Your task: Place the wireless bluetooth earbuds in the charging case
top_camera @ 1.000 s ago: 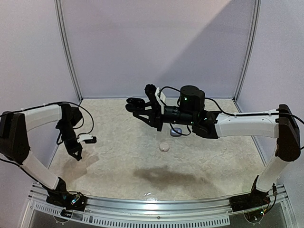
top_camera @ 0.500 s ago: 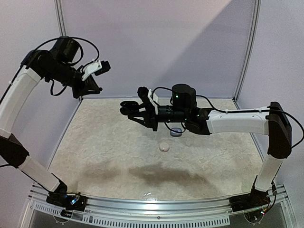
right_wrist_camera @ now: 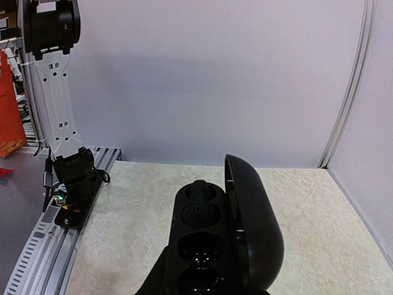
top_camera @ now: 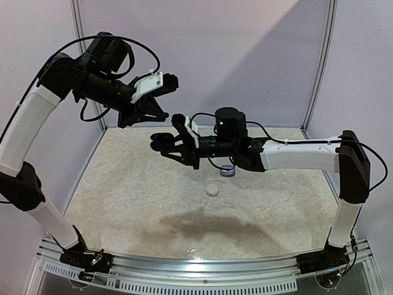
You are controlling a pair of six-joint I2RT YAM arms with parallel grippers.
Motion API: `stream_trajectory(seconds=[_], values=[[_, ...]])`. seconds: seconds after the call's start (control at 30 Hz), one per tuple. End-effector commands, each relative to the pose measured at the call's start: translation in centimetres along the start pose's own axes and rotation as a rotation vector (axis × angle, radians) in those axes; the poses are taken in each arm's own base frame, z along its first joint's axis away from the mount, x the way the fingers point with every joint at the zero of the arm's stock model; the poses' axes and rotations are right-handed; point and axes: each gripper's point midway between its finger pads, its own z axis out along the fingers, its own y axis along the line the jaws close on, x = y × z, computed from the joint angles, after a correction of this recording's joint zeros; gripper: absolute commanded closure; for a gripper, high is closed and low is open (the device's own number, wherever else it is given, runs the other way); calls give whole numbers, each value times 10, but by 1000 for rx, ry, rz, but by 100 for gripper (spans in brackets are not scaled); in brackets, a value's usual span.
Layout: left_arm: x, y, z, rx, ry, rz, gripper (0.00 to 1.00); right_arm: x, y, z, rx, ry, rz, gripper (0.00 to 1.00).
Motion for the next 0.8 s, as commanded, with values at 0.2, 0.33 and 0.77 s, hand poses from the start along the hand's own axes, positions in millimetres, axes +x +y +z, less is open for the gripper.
stream_trajectory(seconds=[0.2, 0.33, 0.77], values=[[101, -93, -6, 344, 464, -13, 100, 0, -2, 3, -15, 2, -19, 90], [103, -91, -7, 330, 475, -13, 100, -4, -2, 0, -7, -15, -33, 90], [115, -90, 5, 316, 562, 10, 100, -10, 4, 4, -9, -32, -55, 90]])
